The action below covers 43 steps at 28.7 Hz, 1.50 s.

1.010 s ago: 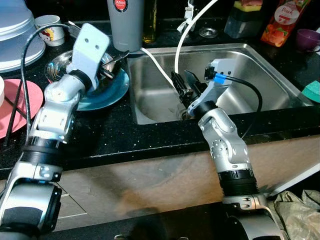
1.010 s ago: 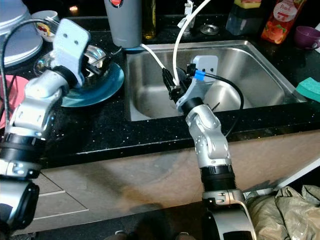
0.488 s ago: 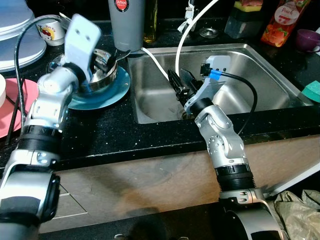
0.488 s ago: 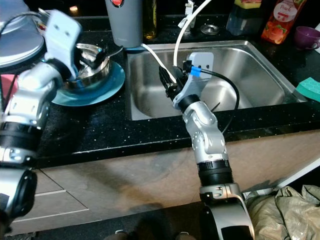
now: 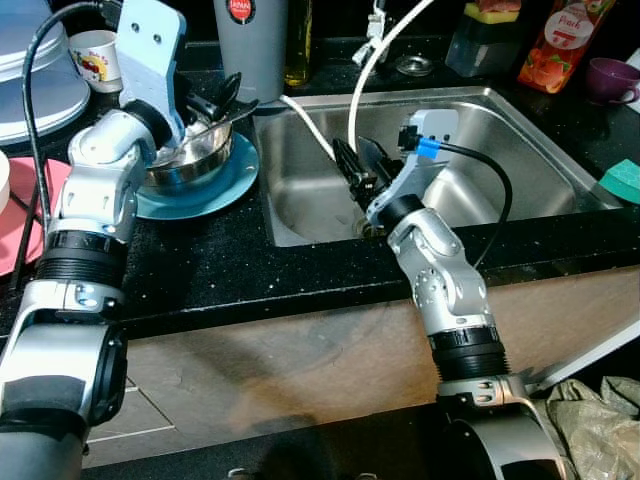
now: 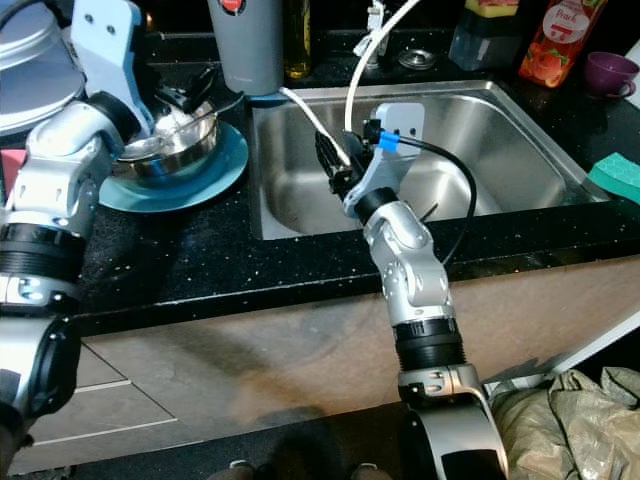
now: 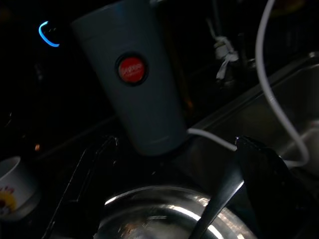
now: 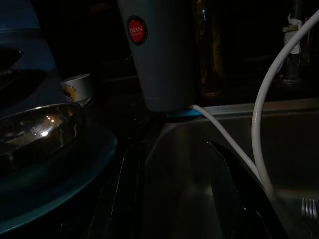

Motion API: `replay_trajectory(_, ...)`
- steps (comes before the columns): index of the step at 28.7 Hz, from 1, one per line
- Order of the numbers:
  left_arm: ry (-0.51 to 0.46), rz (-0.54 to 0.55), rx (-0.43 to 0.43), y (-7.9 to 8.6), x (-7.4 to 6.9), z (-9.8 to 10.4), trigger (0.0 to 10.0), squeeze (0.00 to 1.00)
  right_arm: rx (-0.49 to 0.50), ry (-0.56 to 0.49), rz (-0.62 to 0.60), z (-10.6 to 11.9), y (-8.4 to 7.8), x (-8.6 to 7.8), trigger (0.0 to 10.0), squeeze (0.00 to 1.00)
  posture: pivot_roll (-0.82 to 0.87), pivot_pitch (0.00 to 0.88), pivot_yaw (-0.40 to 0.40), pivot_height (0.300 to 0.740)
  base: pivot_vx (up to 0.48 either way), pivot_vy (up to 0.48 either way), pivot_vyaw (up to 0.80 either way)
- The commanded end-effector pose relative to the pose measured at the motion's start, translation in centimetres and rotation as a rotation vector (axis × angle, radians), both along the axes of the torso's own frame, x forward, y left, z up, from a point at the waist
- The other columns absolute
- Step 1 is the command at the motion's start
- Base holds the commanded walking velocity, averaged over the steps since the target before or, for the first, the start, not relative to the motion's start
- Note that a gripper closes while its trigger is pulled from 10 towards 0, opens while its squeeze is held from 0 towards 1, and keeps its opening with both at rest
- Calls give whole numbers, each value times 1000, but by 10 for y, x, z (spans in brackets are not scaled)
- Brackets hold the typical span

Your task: Kitchen organization

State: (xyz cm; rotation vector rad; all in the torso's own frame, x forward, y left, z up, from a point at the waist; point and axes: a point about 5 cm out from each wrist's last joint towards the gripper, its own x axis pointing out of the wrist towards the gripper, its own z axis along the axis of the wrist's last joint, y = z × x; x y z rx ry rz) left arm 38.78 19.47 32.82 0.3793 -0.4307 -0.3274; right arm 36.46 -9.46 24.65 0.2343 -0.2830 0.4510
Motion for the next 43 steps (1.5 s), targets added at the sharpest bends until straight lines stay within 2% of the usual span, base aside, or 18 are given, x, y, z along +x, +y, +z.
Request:
replay_trajectory(1,-19,17,6,5,0,5,10000,1000,4,-4,1,0,1,1,10000,0,40,136,-32,740,0,0,0)
replay_trajectory(2,-22,22,-12,8,0,7,10000,1000,2,-3,3,0,1,0,10000,0,41,136,-32,740,0,0,0)
replay_trajectory(5,-5,10,-190,22,2,13,10000,1000,1,-1,6,-2,1,0,10000,0,43,135,-31,740,0,0,0)
replay_trajectory(7,4,1,-231,25,2,14,10000,1000,1,-1,6,-2,1,0,10000,0,43,135,-31,740,0,0,0)
replay_trajectory(8,26,12,-260,31,4,14,10000,369,4,0,6,-2,1,0,10000,0,44,134,-26,740,0,0,0)
replay_trajectory(9,43,9,-283,34,4,14,10000,235,4,1,7,-2,2,0,10000,0,44,134,-25,740,0,0,0)
replay_trajectory(10,66,-3,-314,37,5,13,10000,0,4,1,7,-2,2,0,10000,0,44,134,-25,740,0,0,0)
replay_trajectory(13,88,21,-289,43,5,12,10000,0,1,6,7,-2,3,0,10000,0,41,130,-19,740,0,0,0)
replay_trajectory(15,109,-8,-135,49,0,9,10000,0,2,17,13,0,8,2,10000,0,41,127,-15,740,0,0,0)
replay_trajectory(19,108,-66,-109,50,-4,9,10000,0,20,27,22,3,12,4,10000,0,45,124,-15,740,0,0,0)
replay_trajectory(20,101,-119,-91,50,-8,9,10000,0,87,67,52,8,19,9,10000,0,47,119,-16,740,0,0,0)
replay_trajectory(22,101,-137,-85,50,-10,8,10000,0,112,100,74,8,23,12,10000,0,47,119,-16,740,0,0,0)
replay_trajectory(23,100,-163,-83,49,-12,7,10000,0,152,140,123,9,31,14,10000,1000,48,116,-20,740,0,0,0)
replay_trajectory(25,100,-183,-83,49,-13,6,10000,0,204,179,179,11,40,16,10000,1000,52,115,-24,740,0,0,0)
replay_trajectory(27,108,-192,-67,48,-14,1,10000,0,269,226,269,17,56,18,10000,1000,56,114,-29,740,0,0,0)
replay_trajectory(31,108,-171,-46,49,-15,-2,10000,0,329,241,327,30,70,22,10000,1000,56,112,-32,740,0,0,0)
replay_trajectory(37,99,-173,-5,49,-21,-4,10000,0,413,262,380,49,82,28,10000,1000,58,118,-37,740,0,0,0)
replay_trajectory(43,85,-177,24,47,-26,-4,10000,0,338,259,352,53,86,32,10000,1000,57,128,-43,740,0,0,0)
